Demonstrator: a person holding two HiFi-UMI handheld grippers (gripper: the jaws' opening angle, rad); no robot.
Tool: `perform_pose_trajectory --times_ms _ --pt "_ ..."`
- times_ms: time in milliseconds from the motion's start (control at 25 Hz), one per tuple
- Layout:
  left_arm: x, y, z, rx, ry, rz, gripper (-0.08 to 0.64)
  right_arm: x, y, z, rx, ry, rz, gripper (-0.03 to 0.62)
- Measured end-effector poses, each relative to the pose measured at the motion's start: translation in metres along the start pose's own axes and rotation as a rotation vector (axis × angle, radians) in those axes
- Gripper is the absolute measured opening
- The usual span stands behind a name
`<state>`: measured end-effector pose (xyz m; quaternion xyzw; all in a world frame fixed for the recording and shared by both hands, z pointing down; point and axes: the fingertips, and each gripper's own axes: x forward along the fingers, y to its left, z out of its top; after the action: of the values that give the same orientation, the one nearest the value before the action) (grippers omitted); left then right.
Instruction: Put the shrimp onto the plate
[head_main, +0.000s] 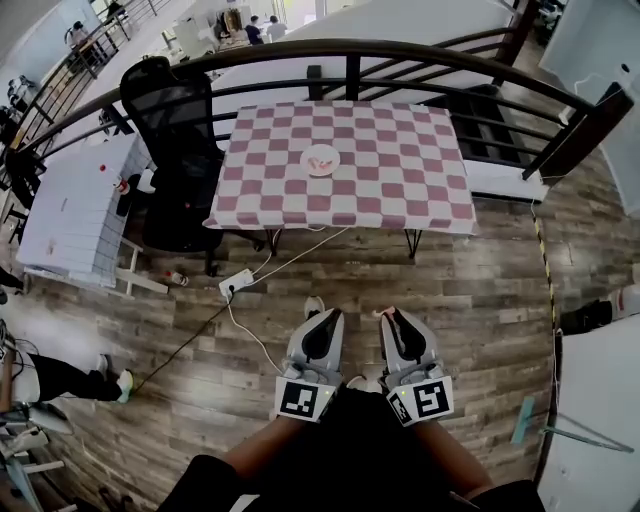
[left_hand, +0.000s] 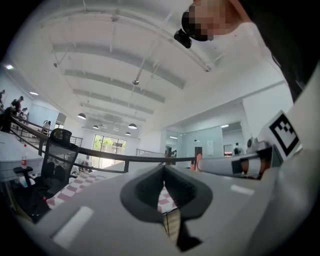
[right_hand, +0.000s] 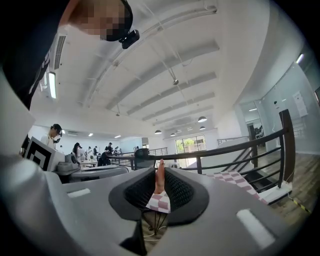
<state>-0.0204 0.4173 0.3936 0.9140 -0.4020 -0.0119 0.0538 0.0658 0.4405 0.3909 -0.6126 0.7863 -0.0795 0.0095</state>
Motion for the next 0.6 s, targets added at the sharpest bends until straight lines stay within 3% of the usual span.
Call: perform_pose_trajectory --times_ms 200,600 --pt "0.054 0.040 0.006 -0.011 -0.008 -0.027 0.009 0.060 -0.023 0.005 -0.002 0.018 -0.021 0.052" --pt "0.149 0.148 0.014 -0.032 0.050 0.005 0.009 0.201 -0.036 0.007 0.007 0.093 0.011 0.052"
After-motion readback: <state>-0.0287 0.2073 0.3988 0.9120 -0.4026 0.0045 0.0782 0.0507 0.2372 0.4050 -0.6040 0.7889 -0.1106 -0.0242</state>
